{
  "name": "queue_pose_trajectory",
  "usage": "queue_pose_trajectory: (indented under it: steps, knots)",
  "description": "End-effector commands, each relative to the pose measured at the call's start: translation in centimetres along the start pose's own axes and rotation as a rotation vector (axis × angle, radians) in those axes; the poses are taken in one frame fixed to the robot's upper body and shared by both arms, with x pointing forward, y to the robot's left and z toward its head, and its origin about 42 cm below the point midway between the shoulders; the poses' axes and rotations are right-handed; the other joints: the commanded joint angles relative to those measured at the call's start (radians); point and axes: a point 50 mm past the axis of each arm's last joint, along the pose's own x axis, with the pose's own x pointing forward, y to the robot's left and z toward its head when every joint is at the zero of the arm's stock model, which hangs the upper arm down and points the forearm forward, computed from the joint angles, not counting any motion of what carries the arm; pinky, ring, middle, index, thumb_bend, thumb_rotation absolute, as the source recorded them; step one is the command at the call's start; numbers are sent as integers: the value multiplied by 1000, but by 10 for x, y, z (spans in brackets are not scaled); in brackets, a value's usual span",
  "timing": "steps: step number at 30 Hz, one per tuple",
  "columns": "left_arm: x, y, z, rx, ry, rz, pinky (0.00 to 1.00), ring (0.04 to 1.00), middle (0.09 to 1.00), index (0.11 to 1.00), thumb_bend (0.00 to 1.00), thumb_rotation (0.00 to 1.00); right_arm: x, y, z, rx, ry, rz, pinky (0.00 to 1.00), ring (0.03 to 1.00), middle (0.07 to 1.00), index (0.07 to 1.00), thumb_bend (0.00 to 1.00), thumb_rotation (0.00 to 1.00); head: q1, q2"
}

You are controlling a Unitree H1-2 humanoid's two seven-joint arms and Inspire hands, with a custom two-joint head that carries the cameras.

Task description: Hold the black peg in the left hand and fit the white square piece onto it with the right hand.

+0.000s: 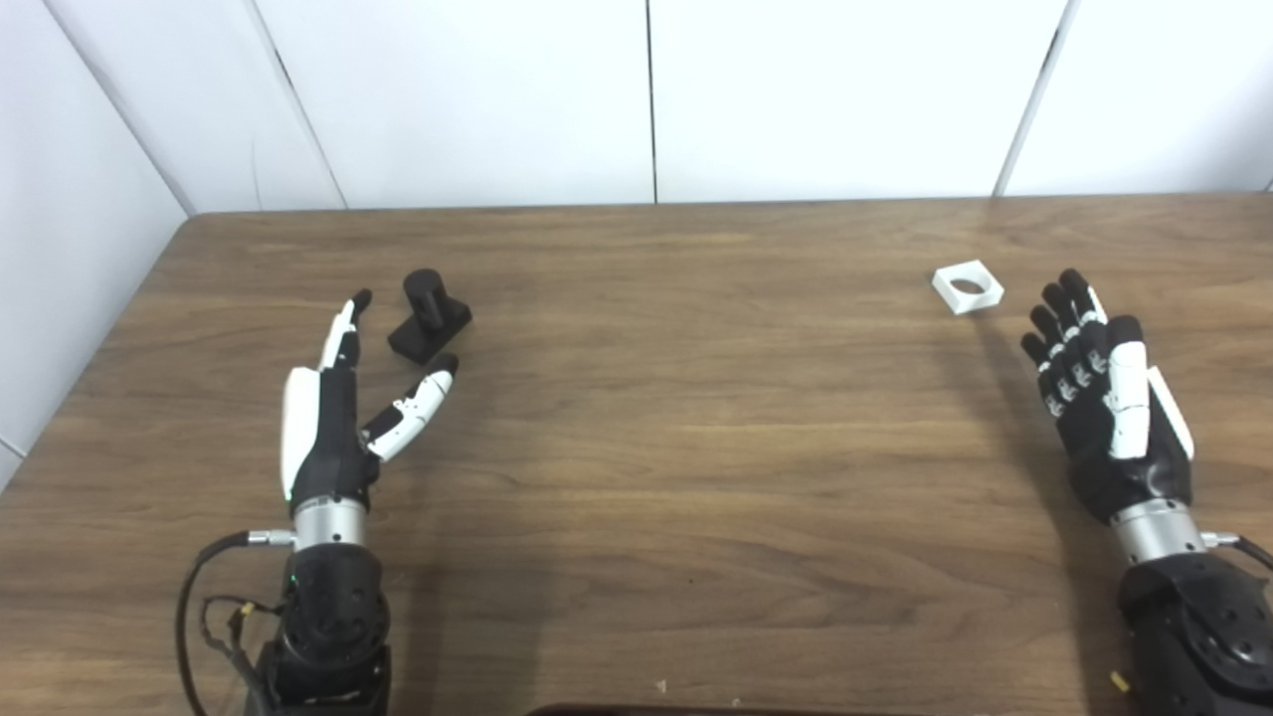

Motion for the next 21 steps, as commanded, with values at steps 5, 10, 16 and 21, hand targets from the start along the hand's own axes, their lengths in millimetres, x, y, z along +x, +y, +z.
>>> queue_pose_trajectory:
  steps: [5, 10, 16, 21]
  knots:
    - [18, 7, 22, 138, -105, 106, 1000, 1000, 998, 900, 667, 218, -6, 5, -12, 27, 10, 0, 1000, 1000, 1000, 1000, 503, 1000, -2, -1]
    - [26, 6, 20, 280, -108, 114, 1000, 1000, 994, 877, 699, 229, -5, 4, -12, 29, 6, -2, 1000, 1000, 1000, 1000, 500, 1000, -1, -3]
    - [36, 5, 20, 398, -86, 123, 1000, 1000, 982, 823, 733, 212, -7, 2, -12, 25, 8, -1, 1000, 1000, 1000, 1000, 514, 1000, -1, -7]
    - [44, 5, 18, 438, -85, 129, 1000, 1000, 973, 774, 738, 207, -8, 3, -13, 28, 14, -7, 1000, 1000, 1000, 1000, 507, 1000, -3, -7]
